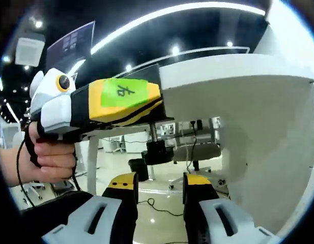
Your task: Clamp the fixed fixture on the desktop, loosen the retaining clip, secure it to the edge of the desk, and tighten the retaining clip.
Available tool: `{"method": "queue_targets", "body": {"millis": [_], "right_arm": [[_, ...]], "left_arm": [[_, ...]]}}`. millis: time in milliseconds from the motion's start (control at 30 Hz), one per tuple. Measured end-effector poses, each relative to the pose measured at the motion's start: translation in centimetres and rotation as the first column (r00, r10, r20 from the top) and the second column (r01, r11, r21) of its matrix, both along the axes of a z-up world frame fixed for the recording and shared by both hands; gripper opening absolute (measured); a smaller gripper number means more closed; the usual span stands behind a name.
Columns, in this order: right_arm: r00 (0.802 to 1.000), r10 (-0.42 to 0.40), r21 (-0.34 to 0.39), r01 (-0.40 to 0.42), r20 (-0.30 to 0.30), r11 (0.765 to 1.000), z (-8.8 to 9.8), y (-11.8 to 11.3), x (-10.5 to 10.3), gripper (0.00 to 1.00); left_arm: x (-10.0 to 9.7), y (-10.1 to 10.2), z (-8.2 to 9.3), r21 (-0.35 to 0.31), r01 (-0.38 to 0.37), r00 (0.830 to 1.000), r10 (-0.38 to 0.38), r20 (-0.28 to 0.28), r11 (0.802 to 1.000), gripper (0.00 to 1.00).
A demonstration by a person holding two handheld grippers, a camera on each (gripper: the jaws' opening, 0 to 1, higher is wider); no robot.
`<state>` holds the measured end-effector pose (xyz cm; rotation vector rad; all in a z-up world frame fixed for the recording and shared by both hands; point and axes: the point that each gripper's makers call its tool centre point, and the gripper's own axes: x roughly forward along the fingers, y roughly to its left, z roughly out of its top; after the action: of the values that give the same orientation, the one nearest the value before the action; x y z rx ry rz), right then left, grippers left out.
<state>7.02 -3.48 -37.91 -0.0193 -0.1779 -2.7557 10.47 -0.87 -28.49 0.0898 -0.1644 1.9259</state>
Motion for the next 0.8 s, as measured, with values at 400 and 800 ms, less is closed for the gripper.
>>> {"method": "queue_targets", "body": {"millis": [400,800], "right_arm": [[0.997,-0.052,0.03,0.054,-0.048,0.998,1.6,-0.6,-2.9,0.26],[0.998,-0.004,0.091,0.01,-0.065,0.996,1.7,-1.4,-2.4,0.09]], "left_arm": [[-0.2,-0.3,0.4,0.006,-0.006,1.0,0.006,-0.007,1.0,0.01],[-0.3,-0.5,0.9,0.007,-0.004,1.0,0.004,-0.017,1.0,0.01]]}}
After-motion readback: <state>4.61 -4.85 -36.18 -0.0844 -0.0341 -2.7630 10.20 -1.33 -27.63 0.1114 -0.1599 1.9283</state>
